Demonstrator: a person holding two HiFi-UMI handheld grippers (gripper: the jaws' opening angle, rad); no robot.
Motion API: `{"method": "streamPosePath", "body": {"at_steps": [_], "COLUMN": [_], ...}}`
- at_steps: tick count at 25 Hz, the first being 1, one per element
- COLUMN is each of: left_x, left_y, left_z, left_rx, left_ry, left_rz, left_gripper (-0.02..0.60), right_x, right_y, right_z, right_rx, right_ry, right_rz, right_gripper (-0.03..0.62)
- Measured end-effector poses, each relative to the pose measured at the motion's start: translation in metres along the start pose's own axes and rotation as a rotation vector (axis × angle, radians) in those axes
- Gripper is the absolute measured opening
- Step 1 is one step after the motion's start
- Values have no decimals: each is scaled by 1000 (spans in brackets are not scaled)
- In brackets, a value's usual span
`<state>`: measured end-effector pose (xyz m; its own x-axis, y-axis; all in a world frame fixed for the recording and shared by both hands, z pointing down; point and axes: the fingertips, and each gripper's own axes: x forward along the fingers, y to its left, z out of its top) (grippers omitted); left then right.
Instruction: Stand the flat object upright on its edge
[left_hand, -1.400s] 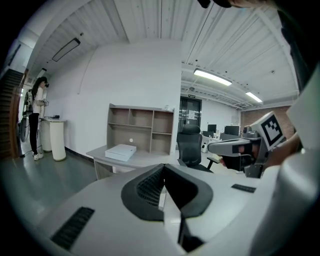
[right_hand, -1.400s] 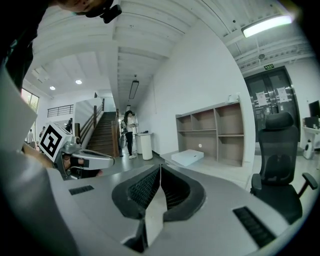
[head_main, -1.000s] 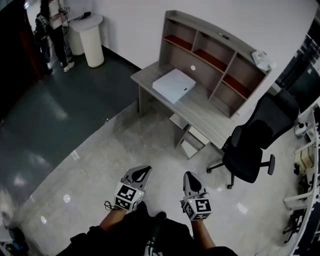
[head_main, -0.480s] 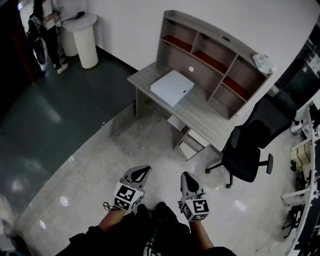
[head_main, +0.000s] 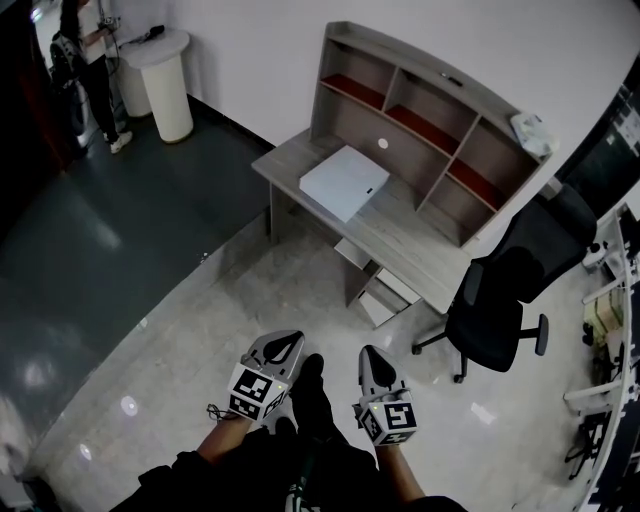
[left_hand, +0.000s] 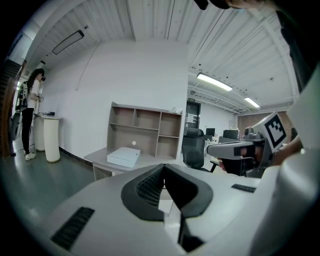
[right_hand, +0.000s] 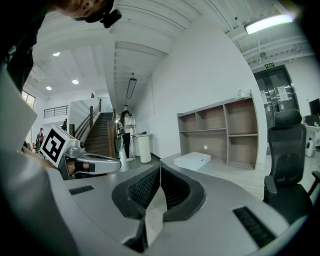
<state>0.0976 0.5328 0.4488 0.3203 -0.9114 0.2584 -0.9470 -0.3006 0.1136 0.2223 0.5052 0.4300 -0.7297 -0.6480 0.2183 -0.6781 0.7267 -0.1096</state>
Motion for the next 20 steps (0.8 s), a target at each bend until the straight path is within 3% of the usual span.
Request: {"method": "streamPosePath", "body": {"at_steps": [8, 20], "left_x": [56, 177], "left_y": [46, 136], "left_z": [14, 77], "left_rx": [27, 44], "left_ry": [26, 40], "left_rz": [4, 38], "left_gripper": [11, 11], "right_x": [68, 201], "right_y": [-32, -109], "right_z": [7, 48], "right_rx": [39, 78], "right_ry": [-10, 0], "right_rz": [5, 39], "right_gripper": [34, 34]}}
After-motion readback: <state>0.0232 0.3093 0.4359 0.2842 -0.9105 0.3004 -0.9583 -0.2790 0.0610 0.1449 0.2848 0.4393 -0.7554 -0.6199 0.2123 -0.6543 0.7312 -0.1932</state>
